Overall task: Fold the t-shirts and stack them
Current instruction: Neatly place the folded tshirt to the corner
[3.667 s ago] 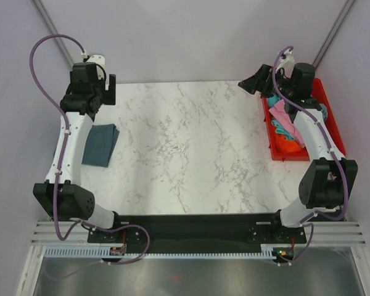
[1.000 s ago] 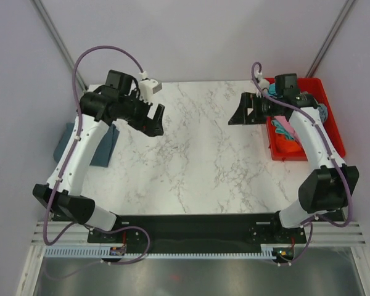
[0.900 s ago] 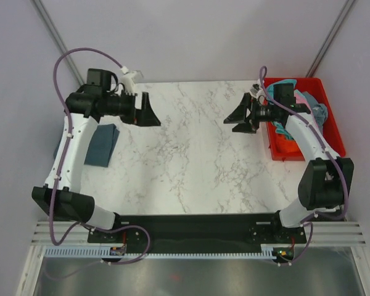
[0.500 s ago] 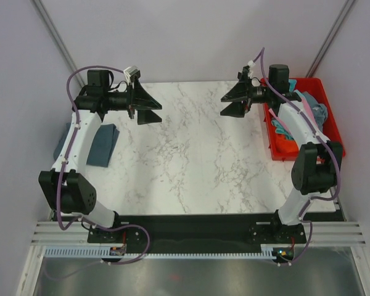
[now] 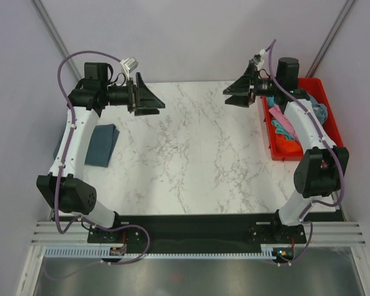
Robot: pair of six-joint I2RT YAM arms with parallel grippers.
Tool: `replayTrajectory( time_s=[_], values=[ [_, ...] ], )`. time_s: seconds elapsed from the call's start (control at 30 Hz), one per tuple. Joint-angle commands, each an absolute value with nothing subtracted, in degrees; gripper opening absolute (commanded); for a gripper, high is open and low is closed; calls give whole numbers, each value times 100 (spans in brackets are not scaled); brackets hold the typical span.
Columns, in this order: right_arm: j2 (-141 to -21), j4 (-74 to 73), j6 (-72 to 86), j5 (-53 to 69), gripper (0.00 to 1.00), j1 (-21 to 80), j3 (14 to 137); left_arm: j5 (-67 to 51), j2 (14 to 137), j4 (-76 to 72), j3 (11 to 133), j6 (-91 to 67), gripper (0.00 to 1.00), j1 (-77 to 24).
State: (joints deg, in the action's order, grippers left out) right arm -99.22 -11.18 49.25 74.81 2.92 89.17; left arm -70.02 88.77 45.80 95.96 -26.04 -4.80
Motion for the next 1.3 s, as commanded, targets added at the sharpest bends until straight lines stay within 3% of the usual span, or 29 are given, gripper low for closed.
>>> replayTrajectory(
  time_s=[0.0,0.1,0.17,0.23,0.33,0.43,0.5,0.57,0.6,0.67,0.7,0.73,0.77,0.8,1.27],
  values=[
    [-9501,-2932,2792,5936,98,158,9894,-4471,8719,5721,10309,-459,95,-816],
    [-9475,-4153,997,4110,98,272,10423,-2494,8526,5634,10152,-27,96,-1220],
    [-9308,-4280,521,3335,98,421,10381,-1051,8394,5529,9880,157,98,-1335],
    [-9001,-4097,185,1797,98,536,10170,194,8280,5301,9591,62,99,-1397],
    [-8257,-2773,158,49,98,545,8951,841,8034,4539,8882,-140,99,-1397],
    [-7551,-734,-130,-580,98,554,6976,705,7035,2650,7548,-193,98,-1389],
    [-7479,-71,-202,-510,97,562,6689,406,6908,1963,7138,-167,75,-1424],
    [-7576,-131,-62,-413,77,563,6793,509,7004,1854,7136,-411,24,-1441],
    [-7681,-323,86,-404,2,563,6864,666,7127,1881,7206,-509,5,-1433],
    [-7717,-448,358,-465,0,563,6969,502,7172,1855,7259,-475,2,-1433],
    [-7717,-440,404,-440,0,554,6970,440,7181,1854,7277,-449,7,-1433],
    [-7734,-439,396,-335,55,554,6978,326,7198,1863,7382,-440,26,-1433],
    [-7734,-439,387,-160,89,554,6979,238,7207,1889,7444,-387,78,-1433],
    [-7708,-439,395,-89,98,562,6996,176,7216,1890,7505,-352,96,-1433],
    [-7646,-712,79,105,98,545,7031,439,7128,1767,7198,-264,99,-1274]
  ],
)
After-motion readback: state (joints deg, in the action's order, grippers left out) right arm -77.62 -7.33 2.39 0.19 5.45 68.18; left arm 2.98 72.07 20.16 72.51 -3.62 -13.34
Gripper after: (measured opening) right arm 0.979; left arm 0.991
